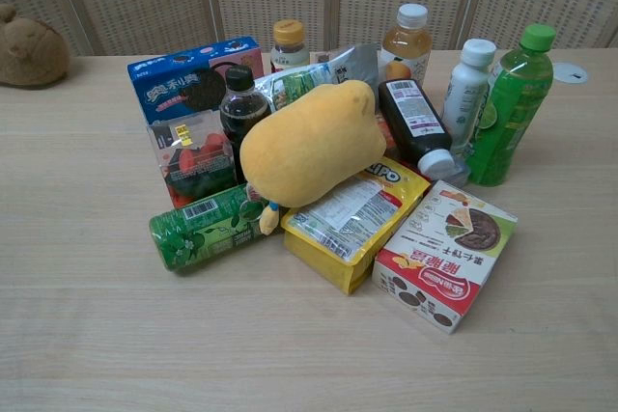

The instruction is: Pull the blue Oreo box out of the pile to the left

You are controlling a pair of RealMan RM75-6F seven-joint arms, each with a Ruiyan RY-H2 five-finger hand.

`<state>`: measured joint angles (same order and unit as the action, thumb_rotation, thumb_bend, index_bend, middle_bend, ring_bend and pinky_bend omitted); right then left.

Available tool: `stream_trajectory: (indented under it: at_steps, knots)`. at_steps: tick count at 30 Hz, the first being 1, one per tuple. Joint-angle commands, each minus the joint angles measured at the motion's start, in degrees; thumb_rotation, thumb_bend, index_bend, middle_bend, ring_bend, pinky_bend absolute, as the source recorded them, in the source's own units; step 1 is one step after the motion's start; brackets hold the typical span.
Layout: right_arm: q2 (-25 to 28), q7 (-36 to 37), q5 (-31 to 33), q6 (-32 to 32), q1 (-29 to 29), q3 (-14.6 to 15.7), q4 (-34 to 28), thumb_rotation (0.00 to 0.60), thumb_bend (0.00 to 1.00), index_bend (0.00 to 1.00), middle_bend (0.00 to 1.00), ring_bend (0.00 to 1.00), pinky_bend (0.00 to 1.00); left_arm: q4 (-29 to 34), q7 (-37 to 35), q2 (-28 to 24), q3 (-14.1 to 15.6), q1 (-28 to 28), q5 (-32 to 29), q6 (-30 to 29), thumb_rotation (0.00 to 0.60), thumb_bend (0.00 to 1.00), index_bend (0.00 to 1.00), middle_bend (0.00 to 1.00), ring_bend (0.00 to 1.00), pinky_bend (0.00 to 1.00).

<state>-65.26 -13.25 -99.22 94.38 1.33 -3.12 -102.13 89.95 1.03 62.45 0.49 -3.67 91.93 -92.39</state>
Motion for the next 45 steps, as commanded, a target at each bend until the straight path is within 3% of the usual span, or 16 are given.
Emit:
stream_trajectory:
  at_steps: [1, 7, 10, 17, 23, 33, 45]
  knots:
    - [0.0, 0.1, 0.0, -0.1, 0.0, 0.1, 0.0, 0.600, 0.00, 0.00, 0.00, 0.00, 0.00, -0.1, 0.2, 0.1, -0.1, 0.0, -0.1, 0.1, 0.600, 0.00, 0.09, 0.00, 0.00, 0.00]
    - [0.0, 0.4, 0.0, -0.3, 0.0, 0.2, -0.3, 0.600, 0.00, 0.00, 0.00, 0.00, 0.00, -0.2, 0.3, 0.5, -0.8, -0.1, -0.7, 0.5, 0.600, 0.00, 0.09, 0.00, 0.00, 0.00]
    - [0.1, 0.6, 0.3, -0.5, 0.1, 0.2, -0.4, 0.600, 0.00, 0.00, 0.00, 0.00, 0.00, 0.0, 2.0, 1.5, -2.6, -1.6, -2.1, 2.1, 0.600, 0.00, 0.09, 0.00, 0.00, 0.00]
    - [-0.4, 0.4, 1.0, -1.6, 0.5, 0.2, -0.1, 0.600, 0.00, 0.00, 0.00, 0.00, 0.00, 3.6, 12.2, 4.1, -10.2, -11.6, -7.4, 11.8, 0.600, 0.00, 0.11, 0.00, 0.00, 0.00]
    - [-0.3, 1.2, 2.4, -2.0, 0.7, -0.3, 0.2, 0.600, 0.00, 0.00, 0.00, 0.00, 0.00, 2.6, 23.0, 10.9, -15.5, -19.9, -15.0, 19.0, 0.600, 0.00, 0.12, 0.00, 0.00, 0.00]
    - [-0.4, 2.4, 5.3, -3.7, 1.3, -1.0, 1.5, 0.600, 0.00, 0.00, 0.00, 0.00, 0.00, -7.0, 33.8, 21.4, -21.9, -31.0, -27.0, 24.8, 0.600, 0.00, 0.12, 0.00, 0.00, 0.00]
    - [-0.6, 4.1, 8.2, -5.9, 2.4, -1.7, 2.9, 0.600, 0.00, 0.00, 0.00, 0.00, 0.00, -26.3, 39.4, 34.7, -25.0, -40.9, -36.6, 26.9, 0.600, 0.00, 0.13, 0.00, 0.00, 0.00]
